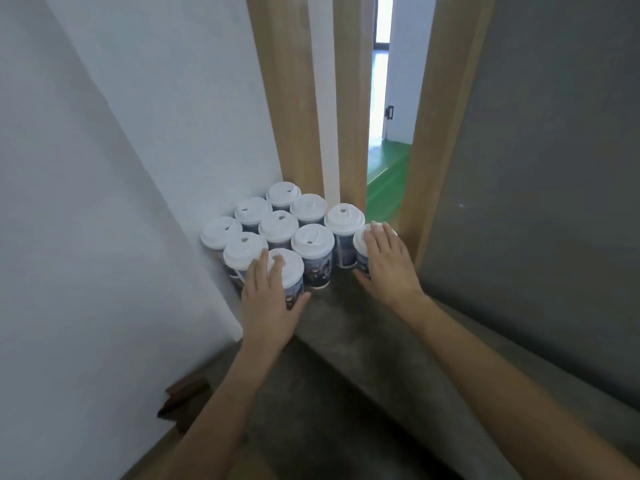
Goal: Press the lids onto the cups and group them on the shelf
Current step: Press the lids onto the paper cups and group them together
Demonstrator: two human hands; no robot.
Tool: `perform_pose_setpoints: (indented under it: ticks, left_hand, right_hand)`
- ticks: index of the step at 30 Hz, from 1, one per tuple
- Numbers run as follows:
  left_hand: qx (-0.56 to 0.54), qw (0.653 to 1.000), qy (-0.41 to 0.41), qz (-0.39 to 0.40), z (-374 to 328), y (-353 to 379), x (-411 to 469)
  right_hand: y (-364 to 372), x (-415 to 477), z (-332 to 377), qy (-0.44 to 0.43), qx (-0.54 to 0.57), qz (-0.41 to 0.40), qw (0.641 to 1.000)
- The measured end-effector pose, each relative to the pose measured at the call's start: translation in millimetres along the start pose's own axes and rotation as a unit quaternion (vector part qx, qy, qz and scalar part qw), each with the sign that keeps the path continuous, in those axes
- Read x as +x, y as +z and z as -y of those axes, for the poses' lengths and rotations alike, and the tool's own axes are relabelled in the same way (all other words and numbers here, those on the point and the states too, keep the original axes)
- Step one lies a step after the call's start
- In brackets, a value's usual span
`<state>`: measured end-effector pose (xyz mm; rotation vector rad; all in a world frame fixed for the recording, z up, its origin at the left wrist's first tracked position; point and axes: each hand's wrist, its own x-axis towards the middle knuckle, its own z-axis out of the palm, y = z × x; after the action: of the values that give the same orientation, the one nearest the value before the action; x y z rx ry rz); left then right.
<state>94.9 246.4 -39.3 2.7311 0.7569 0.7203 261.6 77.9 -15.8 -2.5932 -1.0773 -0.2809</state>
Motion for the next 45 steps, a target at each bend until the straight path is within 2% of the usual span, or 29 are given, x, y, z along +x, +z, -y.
perform_pose_setpoints:
  ticks: [4,12,15,19,22,26,28,32,35,42,45]
  left_hand:
    - [-0.009,0.998,-0.007,-0.06,-1,9,-2]
    - [-0.1,0.989,0.011,-0.104,-28,8,-13]
    - [-0.126,0.988,0.023,-0.085,-56,7,-33]
    - [-0.166,0.984,0.064,-0.01,-117,16,-50]
    - [-0.191,0.98,0.054,-0.001,-143,17,-49]
    - [-0.216,0.976,0.036,0.014,-143,17,-46]
    - [-0.224,0.973,0.036,0.032,-139,18,-39]
    - [-0.232,0.97,0.031,0.072,-136,21,-20]
    - [-0.237,0.967,0.03,0.088,-138,25,-12]
    - [-0.249,0.964,0.046,0.087,-134,37,-2]
    - [-0.256,0.962,0.042,0.084,-134,37,-5]
  right_hand:
    - [5,1,2,0.019,0.018,-0.037,0.999]
    - [-10,-16,-2,0.045,0.099,-0.061,0.992]
    - [-34,-48,-16,0.062,0.118,-0.08,0.988]
    - [-54,-86,-55,0.059,0.102,-0.039,0.992]
    - [-65,-88,-69,0.041,0.089,-0.001,0.995]
    - [-64,-85,-69,0.043,0.076,0.026,0.996]
    - [-58,-86,-68,0.065,0.113,0.007,0.991]
    - [-53,-78,-75,0.164,0.247,-0.047,0.954]
    - [-50,-65,-79,0.211,0.28,-0.03,0.936]
    - [-44,-52,-84,0.215,0.226,-0.056,0.948]
    - [-40,-53,-75,0.212,0.298,-0.056,0.929]
